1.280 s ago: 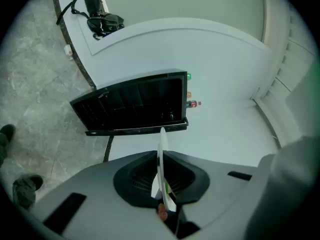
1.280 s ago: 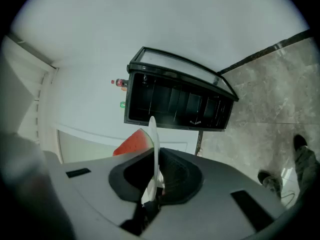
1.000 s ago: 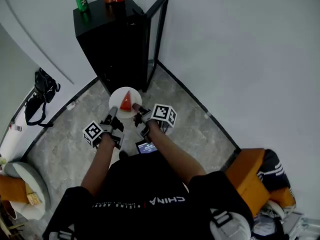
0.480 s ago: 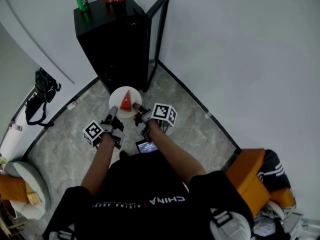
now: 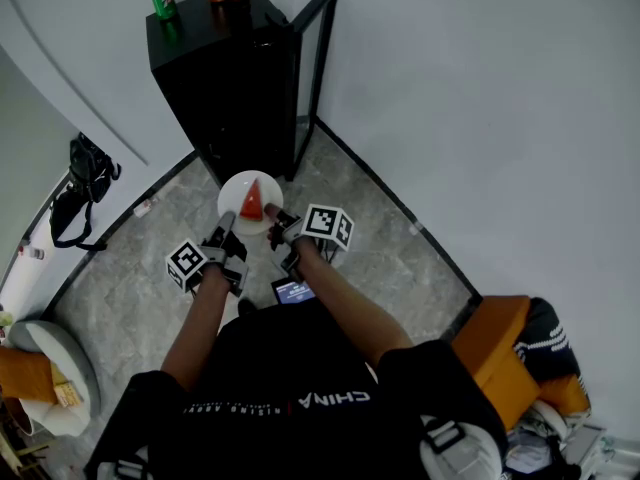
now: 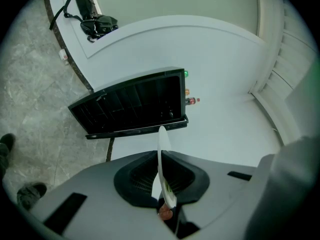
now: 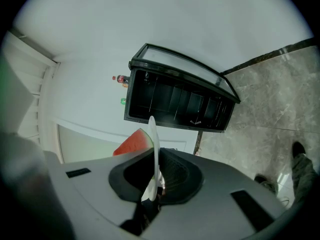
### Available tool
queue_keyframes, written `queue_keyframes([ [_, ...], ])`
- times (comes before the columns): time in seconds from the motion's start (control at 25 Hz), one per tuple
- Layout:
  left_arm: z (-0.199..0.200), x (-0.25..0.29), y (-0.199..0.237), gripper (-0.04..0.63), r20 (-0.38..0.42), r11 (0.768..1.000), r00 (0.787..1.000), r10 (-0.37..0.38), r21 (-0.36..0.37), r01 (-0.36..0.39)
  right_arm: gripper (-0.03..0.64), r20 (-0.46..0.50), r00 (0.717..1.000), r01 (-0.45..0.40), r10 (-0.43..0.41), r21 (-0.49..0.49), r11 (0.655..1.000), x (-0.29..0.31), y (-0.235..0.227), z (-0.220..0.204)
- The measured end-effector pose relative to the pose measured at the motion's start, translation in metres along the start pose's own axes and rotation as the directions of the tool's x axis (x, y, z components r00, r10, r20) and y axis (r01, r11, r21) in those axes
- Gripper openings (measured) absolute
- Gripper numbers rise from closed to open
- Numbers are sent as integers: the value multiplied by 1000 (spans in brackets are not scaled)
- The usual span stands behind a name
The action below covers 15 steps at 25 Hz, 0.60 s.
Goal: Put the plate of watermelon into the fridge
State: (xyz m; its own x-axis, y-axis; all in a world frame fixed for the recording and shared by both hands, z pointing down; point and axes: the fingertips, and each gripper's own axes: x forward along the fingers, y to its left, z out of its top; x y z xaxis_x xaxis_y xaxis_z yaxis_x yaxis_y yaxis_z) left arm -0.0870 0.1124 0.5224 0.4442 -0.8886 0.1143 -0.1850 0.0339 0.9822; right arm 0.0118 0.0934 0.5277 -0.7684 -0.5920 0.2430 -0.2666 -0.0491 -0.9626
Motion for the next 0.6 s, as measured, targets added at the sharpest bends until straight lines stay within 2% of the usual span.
queue_keyframes([
  [0.32,-17,7,2,31,-1,1000,1000,12,12,-12,29,-14,1000,1,0,18,1000,-14,-9,8],
  [0.52,-40,14,6,31,22,998,998,55,10,-55,29,-47,999,-2,2,11,1000,-29,-22,20],
  [0.6,-49,20,6,31,32,999,998,50,11,-50,29,-62,998,-6,7,12,1000,-36,-25,26],
])
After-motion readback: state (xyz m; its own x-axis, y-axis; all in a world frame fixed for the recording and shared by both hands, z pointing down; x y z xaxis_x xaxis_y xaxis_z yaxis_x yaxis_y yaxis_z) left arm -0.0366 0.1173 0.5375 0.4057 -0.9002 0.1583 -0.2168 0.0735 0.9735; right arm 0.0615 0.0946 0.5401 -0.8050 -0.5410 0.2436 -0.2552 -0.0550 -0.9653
